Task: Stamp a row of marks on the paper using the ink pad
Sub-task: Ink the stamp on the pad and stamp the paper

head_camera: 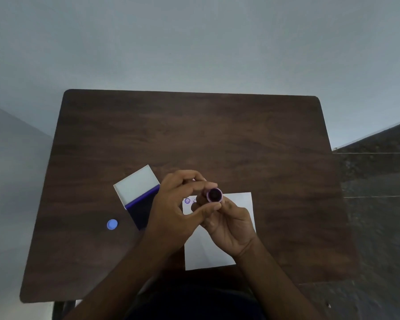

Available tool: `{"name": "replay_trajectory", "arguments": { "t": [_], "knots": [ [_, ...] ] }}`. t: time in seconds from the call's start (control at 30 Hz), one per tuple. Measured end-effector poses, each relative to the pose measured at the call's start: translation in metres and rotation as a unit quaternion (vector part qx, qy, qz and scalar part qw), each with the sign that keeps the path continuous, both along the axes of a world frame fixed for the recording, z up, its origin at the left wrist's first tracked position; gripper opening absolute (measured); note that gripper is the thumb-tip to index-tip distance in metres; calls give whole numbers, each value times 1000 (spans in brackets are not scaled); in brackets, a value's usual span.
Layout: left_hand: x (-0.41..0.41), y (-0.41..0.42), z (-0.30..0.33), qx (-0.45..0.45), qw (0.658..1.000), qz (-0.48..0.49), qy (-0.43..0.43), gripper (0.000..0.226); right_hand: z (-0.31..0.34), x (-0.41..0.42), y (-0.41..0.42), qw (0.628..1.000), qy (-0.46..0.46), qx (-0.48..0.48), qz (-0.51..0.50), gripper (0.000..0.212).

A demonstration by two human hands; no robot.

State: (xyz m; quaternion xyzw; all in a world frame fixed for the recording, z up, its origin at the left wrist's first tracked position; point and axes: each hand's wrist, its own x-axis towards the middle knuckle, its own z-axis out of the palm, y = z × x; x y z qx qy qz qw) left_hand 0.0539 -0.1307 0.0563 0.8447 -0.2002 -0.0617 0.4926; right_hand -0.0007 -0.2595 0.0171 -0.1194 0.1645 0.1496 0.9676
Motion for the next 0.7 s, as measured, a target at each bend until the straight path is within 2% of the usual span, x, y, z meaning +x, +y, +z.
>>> {"name": "replay_trajectory", "arguments": {
  "t": [0.07,0.13,0.23,0.33,0.37,0.43,0.5,0.57,0.63,0.7],
  "knots": [
    [0,-2,-9,4,1000,-12,9,48,-4,-3,-7,1000,10,-11,-9,32],
    [0,-3,-20,25,998,-39,42,66,-8,-6,-17,999,19,-33,-17,28],
    [-3,-3,-41,65,985,-39,154,81,-13,-14,-34,979,66,-190,-13,33],
    [-9,-4,-68,128,958,-46,254,72,-18,-18,-46,932,124,-341,-17,18],
    [-11,-6,-77,160,949,-59,266,69,-21,-19,-48,906,142,-398,-18,13],
    [-14,-10,-93,208,939,-80,263,66,-28,-18,-49,831,166,-531,-1,13],
    [-16,-17,-106,249,938,-96,221,67,-38,-18,-49,731,190,-655,24,18],
    [-18,-24,-117,299,937,-104,148,68,-49,-18,-47,654,188,-732,34,18],
    [-19,-32,-125,329,933,-104,104,74,-62,-18,-47,615,171,-768,49,18],
    [-18,-39,-132,348,928,-93,96,82,-75,-18,-48,595,156,-786,64,18]
  ]
}}
